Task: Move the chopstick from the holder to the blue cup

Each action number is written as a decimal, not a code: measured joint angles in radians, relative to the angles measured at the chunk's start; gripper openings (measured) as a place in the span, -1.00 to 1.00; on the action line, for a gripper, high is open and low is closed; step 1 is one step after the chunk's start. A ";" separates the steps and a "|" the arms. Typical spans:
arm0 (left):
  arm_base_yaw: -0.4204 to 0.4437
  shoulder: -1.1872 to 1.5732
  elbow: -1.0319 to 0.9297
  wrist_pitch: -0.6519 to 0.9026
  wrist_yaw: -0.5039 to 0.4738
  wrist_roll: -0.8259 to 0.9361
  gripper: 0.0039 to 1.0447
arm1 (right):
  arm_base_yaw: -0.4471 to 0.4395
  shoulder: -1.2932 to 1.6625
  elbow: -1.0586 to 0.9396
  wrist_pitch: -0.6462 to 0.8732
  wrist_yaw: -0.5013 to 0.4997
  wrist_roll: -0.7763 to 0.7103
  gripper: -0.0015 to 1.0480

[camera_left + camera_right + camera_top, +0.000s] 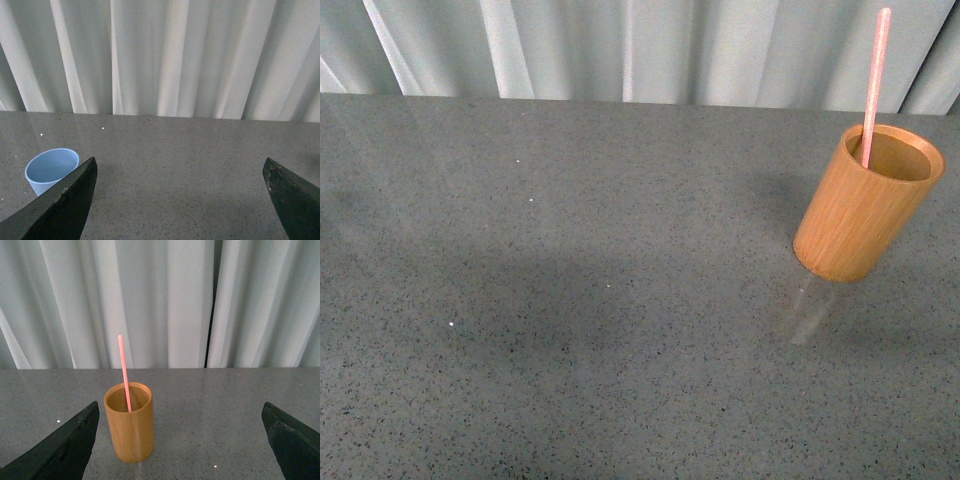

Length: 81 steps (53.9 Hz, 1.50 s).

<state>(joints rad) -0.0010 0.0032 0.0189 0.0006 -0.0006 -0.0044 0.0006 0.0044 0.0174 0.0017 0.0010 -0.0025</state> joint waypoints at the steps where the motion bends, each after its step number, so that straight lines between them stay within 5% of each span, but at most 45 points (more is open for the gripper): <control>1: 0.000 0.000 0.000 0.000 0.000 0.000 0.87 | 0.000 0.000 0.000 0.000 0.000 0.000 0.81; 71: 0.000 0.000 0.000 0.000 0.000 0.000 0.87 | 0.000 0.000 0.000 0.000 0.000 0.000 0.81; 77: -0.037 0.108 0.065 -0.182 -0.169 -0.112 0.87 | 0.000 0.000 0.000 0.000 0.000 0.000 0.81; 81: -0.018 0.227 0.081 -0.206 -0.185 -0.170 0.87 | 0.000 0.000 0.000 0.000 0.000 0.000 0.81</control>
<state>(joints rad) -0.0185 0.2302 0.1001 -0.2054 -0.1852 -0.1741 0.0006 0.0044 0.0174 0.0017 0.0010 -0.0025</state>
